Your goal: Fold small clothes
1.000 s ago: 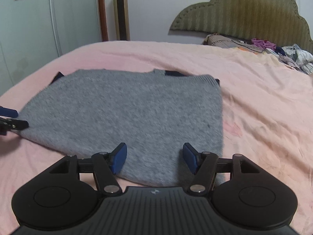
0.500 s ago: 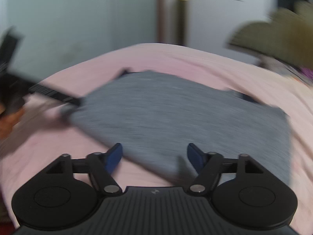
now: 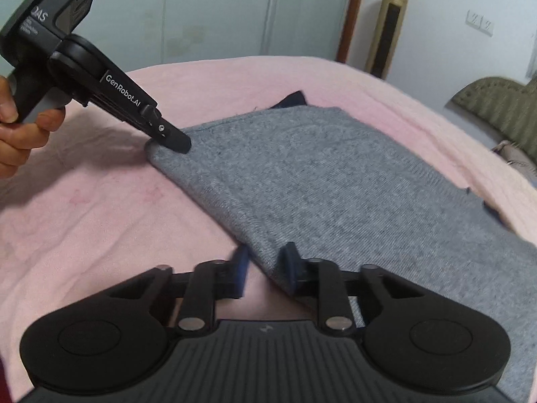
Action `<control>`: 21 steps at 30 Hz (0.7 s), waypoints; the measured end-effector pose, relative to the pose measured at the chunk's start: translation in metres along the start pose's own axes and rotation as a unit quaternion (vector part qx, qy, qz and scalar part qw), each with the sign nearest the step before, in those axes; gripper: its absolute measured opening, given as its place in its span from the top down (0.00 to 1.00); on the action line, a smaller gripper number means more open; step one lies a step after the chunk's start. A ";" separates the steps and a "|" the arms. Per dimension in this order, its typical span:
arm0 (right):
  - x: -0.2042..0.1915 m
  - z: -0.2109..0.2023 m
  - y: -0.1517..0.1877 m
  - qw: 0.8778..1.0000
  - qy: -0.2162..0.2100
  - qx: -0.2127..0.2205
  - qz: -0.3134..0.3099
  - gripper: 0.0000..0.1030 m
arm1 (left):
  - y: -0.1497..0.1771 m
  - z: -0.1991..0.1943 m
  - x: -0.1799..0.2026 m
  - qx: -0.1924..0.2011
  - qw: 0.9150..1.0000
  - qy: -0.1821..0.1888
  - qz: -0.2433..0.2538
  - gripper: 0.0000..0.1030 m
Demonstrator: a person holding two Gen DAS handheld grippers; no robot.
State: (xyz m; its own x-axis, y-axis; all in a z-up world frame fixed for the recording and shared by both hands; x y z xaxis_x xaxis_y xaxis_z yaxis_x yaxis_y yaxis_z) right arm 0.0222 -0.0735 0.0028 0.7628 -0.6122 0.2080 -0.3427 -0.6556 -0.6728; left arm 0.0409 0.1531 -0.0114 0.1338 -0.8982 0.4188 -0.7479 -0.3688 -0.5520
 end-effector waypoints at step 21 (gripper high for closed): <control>-0.007 -0.023 -0.031 0.993 0.109 0.053 -0.011 0.31 | -0.066 0.027 0.057 0.100 0.978 -0.140 0.119 0.08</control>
State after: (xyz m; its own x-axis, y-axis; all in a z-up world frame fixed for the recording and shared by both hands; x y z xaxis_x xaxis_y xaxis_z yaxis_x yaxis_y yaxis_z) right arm 0.0151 -0.0589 0.0381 0.6294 -0.6866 0.3638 -0.2588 -0.6267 -0.7350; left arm 0.1157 0.1202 0.0290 0.1661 -0.9841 0.0631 -0.6404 -0.1563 -0.7519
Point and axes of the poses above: each gripper's, at about its wrist camera, not at the fingertips, and z roughly the way its jaws point, x to its right, y to its underside, the point moved 4 cm from there along z, roughly the way its jaws point, and after that the axes turned 12 degrees about -z, right-handed, at the moved point
